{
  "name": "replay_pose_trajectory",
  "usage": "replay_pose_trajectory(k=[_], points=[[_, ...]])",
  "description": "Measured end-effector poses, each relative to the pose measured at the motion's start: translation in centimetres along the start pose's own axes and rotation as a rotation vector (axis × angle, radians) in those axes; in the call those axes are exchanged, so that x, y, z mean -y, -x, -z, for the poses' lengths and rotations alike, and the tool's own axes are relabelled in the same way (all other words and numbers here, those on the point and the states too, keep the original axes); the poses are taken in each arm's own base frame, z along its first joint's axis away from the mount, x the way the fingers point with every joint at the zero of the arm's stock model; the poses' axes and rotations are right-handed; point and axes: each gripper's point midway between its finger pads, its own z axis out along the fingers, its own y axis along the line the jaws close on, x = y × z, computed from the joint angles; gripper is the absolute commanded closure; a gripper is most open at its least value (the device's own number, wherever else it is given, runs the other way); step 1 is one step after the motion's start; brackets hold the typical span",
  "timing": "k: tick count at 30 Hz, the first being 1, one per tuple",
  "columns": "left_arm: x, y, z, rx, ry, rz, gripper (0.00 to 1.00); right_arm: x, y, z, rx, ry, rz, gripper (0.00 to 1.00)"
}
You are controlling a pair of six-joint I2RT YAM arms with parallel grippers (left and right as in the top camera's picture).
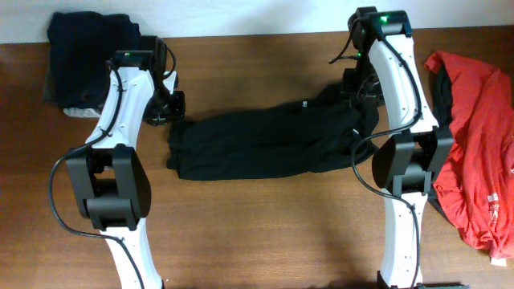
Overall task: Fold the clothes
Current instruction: 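Lower both grippers onto the shirt's far edge at left and right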
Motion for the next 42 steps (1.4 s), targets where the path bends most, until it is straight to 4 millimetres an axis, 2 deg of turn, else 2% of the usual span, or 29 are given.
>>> replay_pose_trajectory(k=[2, 5, 8, 10, 17, 21, 24, 30, 33, 37, 42], points=[[0.2, 0.0, 0.2, -0.002, 0.000, -0.008, 0.79, -0.3, 0.1, 0.0, 0.002, 0.015, 0.001, 0.69], [0.9, 0.5, 1.1, 0.020, -0.002, -0.024, 0.85, -0.9, 0.6, 0.0, 0.021, 0.049, 0.003, 0.83], [2.4, 1.4, 2.2, 0.058, -0.006, -0.058, 0.93, -1.7, 1.1, 0.1, 0.038, 0.094, 0.021, 0.94], [3.6, 1.7, 2.6, 0.075, -0.009, -0.088, 0.99, -2.2, 1.2, 0.1, 0.039, 0.120, 0.027, 0.96], [8.9, 1.0, 2.8, 0.079, -0.087, -0.182, 0.99, -4.5, 1.8, 0.2, 0.064, 0.232, 0.074, 0.96], [10.3, 0.7, 2.5, 0.072, -0.125, -0.200, 0.99, -5.8, 1.2, -1.5, 0.028, 0.250, 0.099, 0.96], [10.8, 0.5, 1.3, 0.038, -0.159, -0.195, 0.99, -6.8, 0.5, -3.0, -0.002, 0.254, 0.119, 0.96], [10.9, -0.6, -4.4, -0.098, -0.182, -0.177, 0.99, -7.9, -0.1, -6.0, -0.033, 0.256, 0.135, 0.96], [10.7, -1.4, -6.4, -0.157, -0.177, -0.169, 0.99, -8.0, -0.4, -7.6, -0.047, 0.251, 0.134, 0.96], [9.7, -1.8, -7.5, -0.188, -0.137, -0.162, 0.99, -7.3, -1.0, -9.0, -0.069, 0.218, 0.131, 0.96], [6.9, -1.1, -7.6, -0.176, -0.083, -0.124, 0.98, -6.2, -0.7, -9.5, -0.070, 0.208, 0.109, 0.96]])
